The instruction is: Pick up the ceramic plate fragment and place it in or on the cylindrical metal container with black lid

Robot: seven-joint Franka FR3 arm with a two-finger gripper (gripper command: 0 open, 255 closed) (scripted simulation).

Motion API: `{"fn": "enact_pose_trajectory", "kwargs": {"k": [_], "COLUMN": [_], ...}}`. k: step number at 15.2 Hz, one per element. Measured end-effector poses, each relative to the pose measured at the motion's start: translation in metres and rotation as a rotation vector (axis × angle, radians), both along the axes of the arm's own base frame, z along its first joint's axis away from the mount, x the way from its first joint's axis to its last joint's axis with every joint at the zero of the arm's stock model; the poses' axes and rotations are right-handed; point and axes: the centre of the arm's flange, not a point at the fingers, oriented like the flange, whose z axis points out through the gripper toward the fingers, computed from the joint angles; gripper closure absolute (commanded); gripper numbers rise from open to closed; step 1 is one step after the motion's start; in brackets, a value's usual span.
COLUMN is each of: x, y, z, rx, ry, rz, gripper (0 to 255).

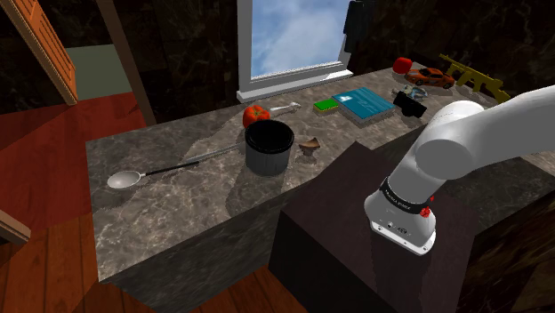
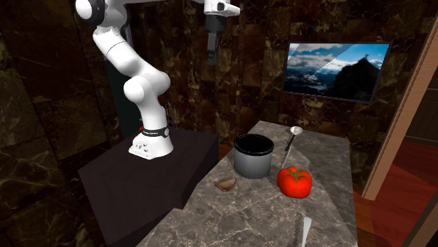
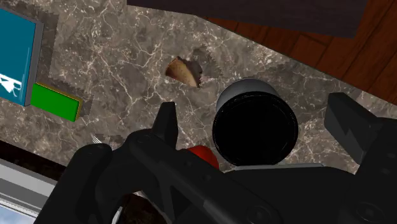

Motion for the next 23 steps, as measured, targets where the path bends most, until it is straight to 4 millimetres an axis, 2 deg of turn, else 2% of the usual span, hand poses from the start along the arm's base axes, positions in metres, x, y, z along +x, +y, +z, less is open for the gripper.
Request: {"fn": "enact_pose_trajectory", "kwargs": {"k": [2, 5, 15, 23], "x": [0.0, 0.003, 0.018, 0.04], "y": [-0.003, -0.012, -0.055, -0.083], "z": [-0.007, -0.036, -0.163, -0.262], "rx": [0.002, 0.011, 0.048, 0.078], "ry": [0.0, 0.001, 0.001, 0.0], "rz": [0.01, 0.062, 0.273, 0.443], "gripper": [0, 0, 0, 0]}}
